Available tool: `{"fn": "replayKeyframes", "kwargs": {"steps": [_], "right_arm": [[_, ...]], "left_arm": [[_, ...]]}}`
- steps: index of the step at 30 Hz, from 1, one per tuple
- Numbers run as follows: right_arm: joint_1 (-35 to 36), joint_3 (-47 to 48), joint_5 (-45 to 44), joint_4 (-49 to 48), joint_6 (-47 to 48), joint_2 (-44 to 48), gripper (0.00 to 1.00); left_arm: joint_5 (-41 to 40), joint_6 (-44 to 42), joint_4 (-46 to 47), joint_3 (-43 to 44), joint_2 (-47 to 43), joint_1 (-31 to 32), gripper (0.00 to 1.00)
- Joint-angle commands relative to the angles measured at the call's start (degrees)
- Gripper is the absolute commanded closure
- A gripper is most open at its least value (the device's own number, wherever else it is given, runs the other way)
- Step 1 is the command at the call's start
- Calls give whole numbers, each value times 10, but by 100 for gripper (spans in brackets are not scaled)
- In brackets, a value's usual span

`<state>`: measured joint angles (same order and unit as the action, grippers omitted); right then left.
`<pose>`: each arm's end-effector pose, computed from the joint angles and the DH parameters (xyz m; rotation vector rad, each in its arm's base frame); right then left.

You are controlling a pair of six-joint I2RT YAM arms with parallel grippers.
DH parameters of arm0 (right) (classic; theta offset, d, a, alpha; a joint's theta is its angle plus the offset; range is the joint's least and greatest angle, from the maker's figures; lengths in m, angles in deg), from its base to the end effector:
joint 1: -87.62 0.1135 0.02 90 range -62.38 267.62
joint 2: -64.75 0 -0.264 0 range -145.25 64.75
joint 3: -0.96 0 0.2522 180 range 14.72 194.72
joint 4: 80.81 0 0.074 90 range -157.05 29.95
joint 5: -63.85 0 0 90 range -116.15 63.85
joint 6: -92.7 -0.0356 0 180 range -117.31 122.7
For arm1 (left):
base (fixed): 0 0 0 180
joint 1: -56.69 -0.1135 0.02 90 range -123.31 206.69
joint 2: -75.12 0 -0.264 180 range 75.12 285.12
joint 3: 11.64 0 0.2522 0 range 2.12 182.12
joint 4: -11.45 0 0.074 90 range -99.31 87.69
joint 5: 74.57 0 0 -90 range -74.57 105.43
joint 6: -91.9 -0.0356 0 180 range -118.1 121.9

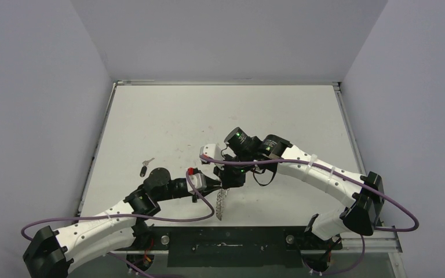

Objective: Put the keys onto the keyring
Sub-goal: Adjust the key on the keyring.

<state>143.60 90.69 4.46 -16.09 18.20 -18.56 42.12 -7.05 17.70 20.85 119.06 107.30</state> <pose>0.1499 0.2545 0.3149 -1.7162 2.0321 0.9414 0.1034 -0.1512 0.2370 1.1632 1.2918 -0.9283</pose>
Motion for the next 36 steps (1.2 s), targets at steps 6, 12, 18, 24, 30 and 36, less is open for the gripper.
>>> {"fn": "replayKeyframes", "kwargs": {"steps": [6,12,18,24,30,36], "right_arm": [[5,30,16,-27,-10,4,100],[5,30,13,-32,-9,5,100],[5,29,5,-37,-10,2,100],[3,22,-23,-48,-7,7,95],[-23,-19,-15,-103,-5,47,65],[-76,-109,85,-212,2,122,51]], "left_arm": [[12,5,30,17,12,4,93],[20,-1,17,25,25,4,87],[25,-3,13,29,26,6,100],[15,4,27,16,12,6,100],[-8,28,85,-22,-18,6,100],[-28,51,155,-61,-44,7,100]]}}
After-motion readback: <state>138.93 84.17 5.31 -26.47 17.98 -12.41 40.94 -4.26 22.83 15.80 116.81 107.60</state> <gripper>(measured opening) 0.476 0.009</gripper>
